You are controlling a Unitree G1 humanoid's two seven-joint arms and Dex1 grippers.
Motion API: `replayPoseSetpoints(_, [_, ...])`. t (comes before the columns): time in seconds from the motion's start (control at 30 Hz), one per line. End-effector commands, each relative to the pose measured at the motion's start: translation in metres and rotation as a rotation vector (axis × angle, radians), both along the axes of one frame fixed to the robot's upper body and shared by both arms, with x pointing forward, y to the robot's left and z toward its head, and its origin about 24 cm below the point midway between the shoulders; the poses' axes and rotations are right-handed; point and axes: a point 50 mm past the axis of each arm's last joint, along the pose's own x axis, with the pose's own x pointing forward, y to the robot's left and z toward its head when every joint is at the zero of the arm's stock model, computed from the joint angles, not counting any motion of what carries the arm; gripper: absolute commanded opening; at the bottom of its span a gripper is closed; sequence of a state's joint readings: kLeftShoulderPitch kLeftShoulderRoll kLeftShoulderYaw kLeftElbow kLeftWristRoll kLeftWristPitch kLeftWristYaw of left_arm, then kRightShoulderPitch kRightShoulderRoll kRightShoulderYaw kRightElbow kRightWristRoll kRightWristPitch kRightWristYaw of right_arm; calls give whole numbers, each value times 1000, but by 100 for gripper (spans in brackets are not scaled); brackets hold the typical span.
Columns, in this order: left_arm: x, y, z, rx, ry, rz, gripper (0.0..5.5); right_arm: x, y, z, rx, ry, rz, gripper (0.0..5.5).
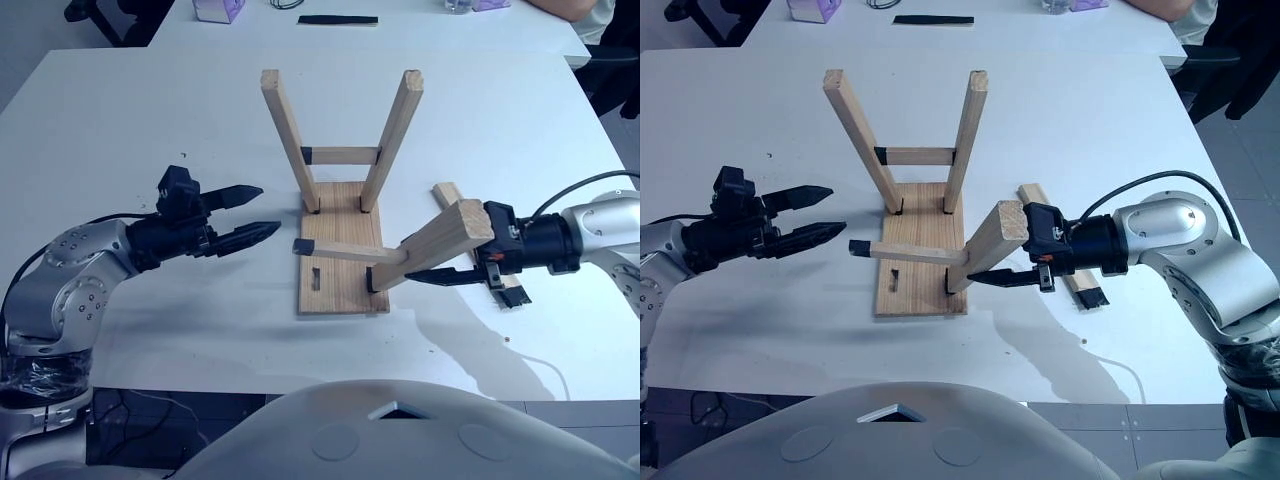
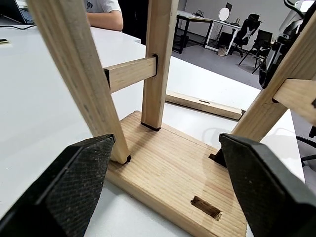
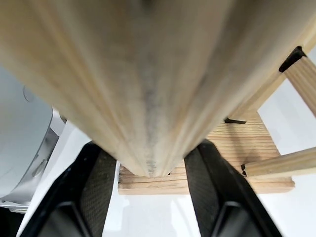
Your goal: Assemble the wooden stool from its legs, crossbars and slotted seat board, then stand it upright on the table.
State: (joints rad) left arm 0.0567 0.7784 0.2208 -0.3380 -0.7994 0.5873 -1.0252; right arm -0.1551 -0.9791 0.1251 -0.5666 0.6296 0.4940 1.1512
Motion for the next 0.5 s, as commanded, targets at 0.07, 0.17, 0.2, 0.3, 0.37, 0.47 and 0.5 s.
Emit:
replayPoseSetpoints(0.07, [2,-2,0,6,-1,-7,392,13,-6,-14,-69,13,-65,202])
replayPoseSetpoints(0.17, [2,-3,-1,6,1,-11,392,17,-6,-17,-67,42,-62,202])
replayPoseSetpoints(0.2, [2,-4,-1,6,1,-12,392,18,-5,-19,-64,51,-62,202])
replayPoseSetpoints(0.3, [3,-5,-1,4,3,-17,392,18,-4,-28,-77,97,-56,202])
replayPoseSetpoints(0.37, [3,-4,-1,5,6,-15,392,12,-5,-44,-130,144,-39,202])
replayPoseSetpoints(0.47, [3,-4,-2,7,12,-12,392,-4,-12,-75,-254,197,-1,202])
replayPoseSetpoints(0.5, [3,-5,-2,7,14,-14,392,-9,-14,-81,-273,209,3,202])
